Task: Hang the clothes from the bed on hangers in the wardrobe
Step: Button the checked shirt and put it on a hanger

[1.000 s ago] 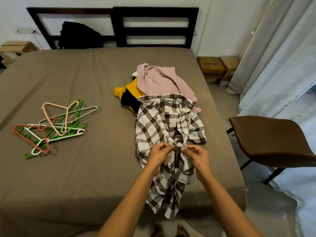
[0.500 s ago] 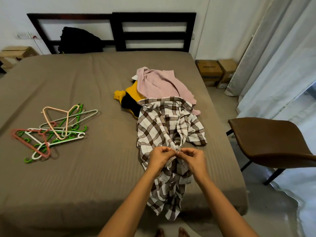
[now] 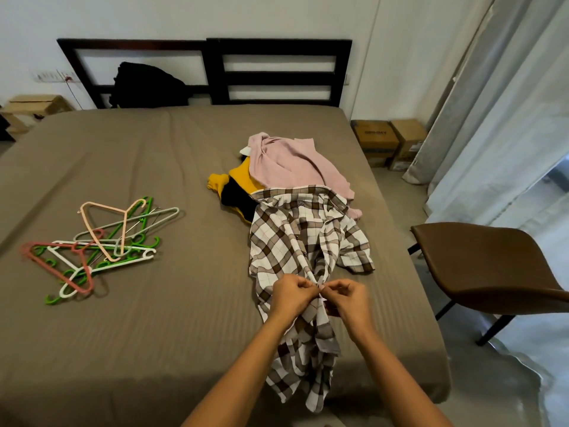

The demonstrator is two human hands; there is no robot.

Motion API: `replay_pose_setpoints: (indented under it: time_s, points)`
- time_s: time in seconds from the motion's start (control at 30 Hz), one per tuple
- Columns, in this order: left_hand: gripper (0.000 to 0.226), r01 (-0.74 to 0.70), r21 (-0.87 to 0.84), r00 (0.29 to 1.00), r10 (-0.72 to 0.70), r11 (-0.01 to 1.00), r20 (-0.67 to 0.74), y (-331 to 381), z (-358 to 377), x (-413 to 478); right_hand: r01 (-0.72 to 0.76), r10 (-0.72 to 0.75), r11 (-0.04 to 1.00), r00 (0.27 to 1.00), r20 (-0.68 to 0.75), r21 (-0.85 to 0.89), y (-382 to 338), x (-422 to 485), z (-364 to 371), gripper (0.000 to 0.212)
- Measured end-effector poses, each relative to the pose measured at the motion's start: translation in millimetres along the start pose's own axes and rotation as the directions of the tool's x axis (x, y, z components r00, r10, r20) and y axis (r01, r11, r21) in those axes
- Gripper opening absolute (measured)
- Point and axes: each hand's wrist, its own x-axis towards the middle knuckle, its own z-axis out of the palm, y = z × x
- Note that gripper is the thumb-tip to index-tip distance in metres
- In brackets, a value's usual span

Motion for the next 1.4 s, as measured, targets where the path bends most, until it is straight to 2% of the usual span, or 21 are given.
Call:
replay_pose_setpoints:
  time_s: [0.07, 0.1, 0.17, 0.3, 0.4, 0.5, 0.67, 0.9, 0.97, 1.0, 1.07, 1.13, 1.17, 1.23, 1.27, 1.3, 1.33, 1.4]
  points:
    - [0.021, 0.140, -0.182, 0.989, -0.127, 0.973, 0.078, 0.8, 1.6, -0.7, 0.045, -0.051, 0.988, 0.998, -0.035, -0.146, 1.6, -0.9, 3.0, 0.003]
    - [0.023, 0.226, -0.307, 0.972, -0.195, 0.925, 0.129, 2.3, 2.7, -2.4, 0.063, -0.077, 0.972, 0.996, -0.053, -0.226, 2.0, -3.2, 5.2, 0.004]
    - [0.023, 0.284, -0.409, 0.958, -0.237, 0.867, 0.164, 0.9, 5.6, -5.3, 0.091, -0.133, 0.927, 0.987, -0.092, -0.363, 1.5, -12.2, 10.6, 0.005]
    - [0.026, 0.281, -0.416, 0.960, -0.246, 0.865, 0.137, -7.3, 10.2, -9.2, 0.176, -0.258, 0.860, 0.960, -0.110, -0.478, 5.9, -29.0, 21.4, 0.007]
    - [0.032, 0.243, -0.323, 0.970, -0.234, 0.915, 0.067, -14.2, 14.7, -6.4, 0.234, -0.326, 0.814, 0.941, -0.086, -0.532, 8.9, -31.3, 24.2, 0.006]
    - [0.037, 0.213, -0.247, 0.976, -0.218, 0.945, 0.007, -16.4, 18.6, -5.9, 0.250, -0.355, 0.811, 0.929, -0.104, -0.529, 7.5, -31.8, 28.2, 0.003]
    - [0.035, 0.123, -0.038, 0.990, -0.125, 0.992, -0.061, -14.6, 20.1, -9.5, 0.129, -0.199, 0.945, 0.956, -0.216, -0.299, 8.2, -30.2, 34.2, 0.007]
    - [0.030, -0.034, 0.146, 0.989, 0.055, 0.989, -0.139, -15.1, 24.1, -11.3, 0.073, -0.152, 0.965, 0.937, -0.314, -0.251, 14.9, -26.0, 44.8, 0.007]
    - [0.030, -0.082, 0.172, 0.986, 0.105, 0.982, -0.127, -14.3, 23.5, -12.1, -0.002, -0.037, 0.993, 0.947, -0.319, -0.118, 13.0, -24.2, 42.0, 0.013]
    - [0.029, -0.118, 0.171, 0.983, 0.139, 0.978, -0.117, -14.9, 22.5, -12.7, -0.061, 0.059, 0.998, 0.950, -0.307, 0.004, 10.3, -23.1, 41.0, 0.015]
    - [0.028, -0.205, 0.168, 0.972, 0.220, 0.964, -0.076, -16.7, 19.5, -13.3, -0.213, 0.275, 0.946, 0.927, -0.255, 0.244, 3.5, -19.1, 40.0, 0.016]
    - [0.027, -0.271, 0.145, 0.961, 0.277, 0.952, -0.024, -19.6, 16.4, -11.4, -0.393, 0.470, 0.837, 0.873, -0.132, 0.382, -1.5, -12.0, 32.1, 0.014]
    - [0.027, -0.288, 0.118, 0.957, 0.290, 0.950, -0.004, -22.0, 15.0, -9.9, -0.507, 0.560, 0.739, 0.828, 0.011, 0.443, -3.1, -6.9, 24.6, 0.014]
    - [0.025, -0.298, 0.047, 0.955, 0.297, 0.953, 0.024, -25.9, 10.9, -9.2, -0.716, 0.652, 0.518, 0.685, 0.326, 0.468, -3.1, 0.6, 8.8, 0.016]
    - [0.025, -0.302, 0.026, 0.953, 0.301, 0.953, 0.037, -27.8, 9.4, -9.3, -0.763, 0.655, 0.491, 0.642, 0.400, 0.421, -1.3, 2.8, 2.6, 0.016]
    - [0.025, -0.311, 0.023, 0.950, 0.309, 0.950, 0.044, -30.0, 8.9, -9.3, -0.770, 0.655, 0.538, 0.639, 0.403, 0.345, 1.0, 5.8, -1.5, 0.015]
    - [0.025, -0.325, 0.033, 0.945, 0.324, 0.945, 0.049, -31.7, 9.2, -9.2, -0.722, 0.636, 0.634, 0.691, 0.342, 0.278, 3.2, 9.5, -2.8, 0.013]
    - [0.024, -0.355, 0.027, 0.933, 0.353, 0.935, 0.065, -32.0, 11.8, -11.6, -0.537, 0.507, 0.819, 0.842, 0.184, 0.200, 6.1, 17.2, -0.4, 0.028]
